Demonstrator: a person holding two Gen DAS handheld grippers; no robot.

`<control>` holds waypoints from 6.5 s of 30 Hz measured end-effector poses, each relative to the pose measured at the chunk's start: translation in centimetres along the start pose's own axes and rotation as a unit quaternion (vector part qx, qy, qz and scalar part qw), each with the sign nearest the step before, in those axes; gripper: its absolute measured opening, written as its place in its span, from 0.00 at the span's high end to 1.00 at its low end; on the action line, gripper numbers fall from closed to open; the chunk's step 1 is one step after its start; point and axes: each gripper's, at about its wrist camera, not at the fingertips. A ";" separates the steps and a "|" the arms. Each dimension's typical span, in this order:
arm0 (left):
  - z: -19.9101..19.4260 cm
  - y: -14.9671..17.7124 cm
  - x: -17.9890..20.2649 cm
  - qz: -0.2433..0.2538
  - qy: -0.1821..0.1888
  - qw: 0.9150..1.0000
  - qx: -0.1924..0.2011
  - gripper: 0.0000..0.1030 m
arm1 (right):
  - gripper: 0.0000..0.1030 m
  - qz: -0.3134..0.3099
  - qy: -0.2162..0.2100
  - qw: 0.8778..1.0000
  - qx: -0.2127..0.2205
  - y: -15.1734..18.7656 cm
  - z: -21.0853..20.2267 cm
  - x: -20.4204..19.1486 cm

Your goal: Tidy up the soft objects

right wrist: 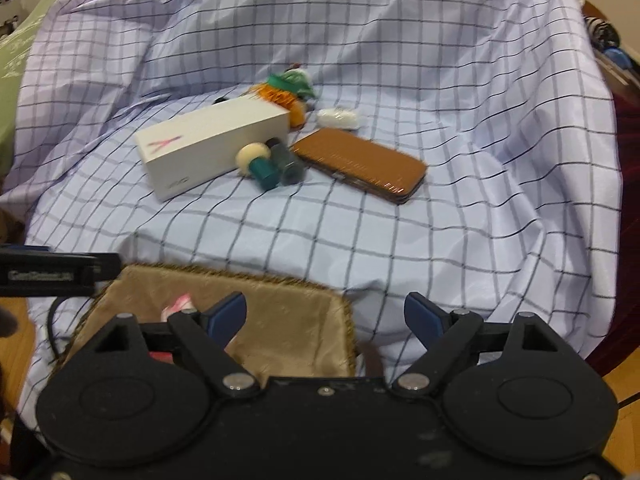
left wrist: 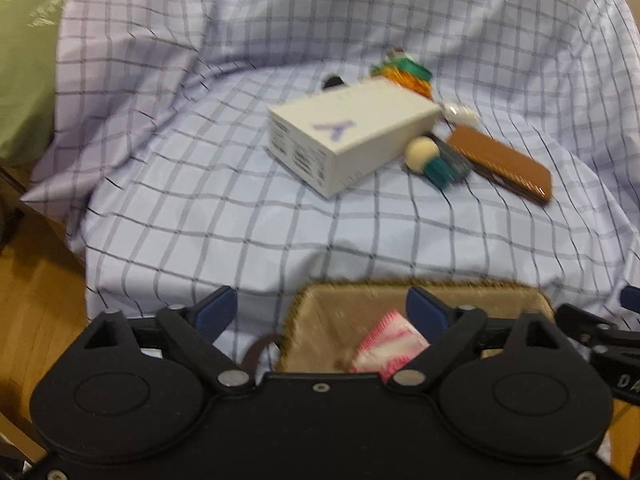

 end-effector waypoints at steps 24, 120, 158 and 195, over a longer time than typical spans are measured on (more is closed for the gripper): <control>5.0 1.5 -2.7 -0.044 -0.103 0.993 0.024 0.03 | 0.05 -0.050 0.156 0.985 0.062 -0.3 4.0 1.8; 20.0 -23.9 1.5 0.041 -0.002 0.999 -0.031 0.04 | 0.44 0.042 -0.098 0.989 -0.107 -33.8 33.5 4.1; 25.9 -24.3 8.9 0.144 0.022 0.982 -0.119 0.08 | 0.44 0.070 -0.083 0.994 -0.022 -33.2 27.1 9.9; 16.4 -18.7 -12.3 -0.076 -0.061 0.993 -0.071 0.47 | 0.44 -0.129 -0.275 0.952 -0.041 -25.5 20.6 -14.0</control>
Point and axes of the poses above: each gripper's, at about its wrist camera, not at the fingertips, and z roughly the way its jaws point, x to its right, y to its underside, and after that the axes turned 14 degrees about -y, right-handed
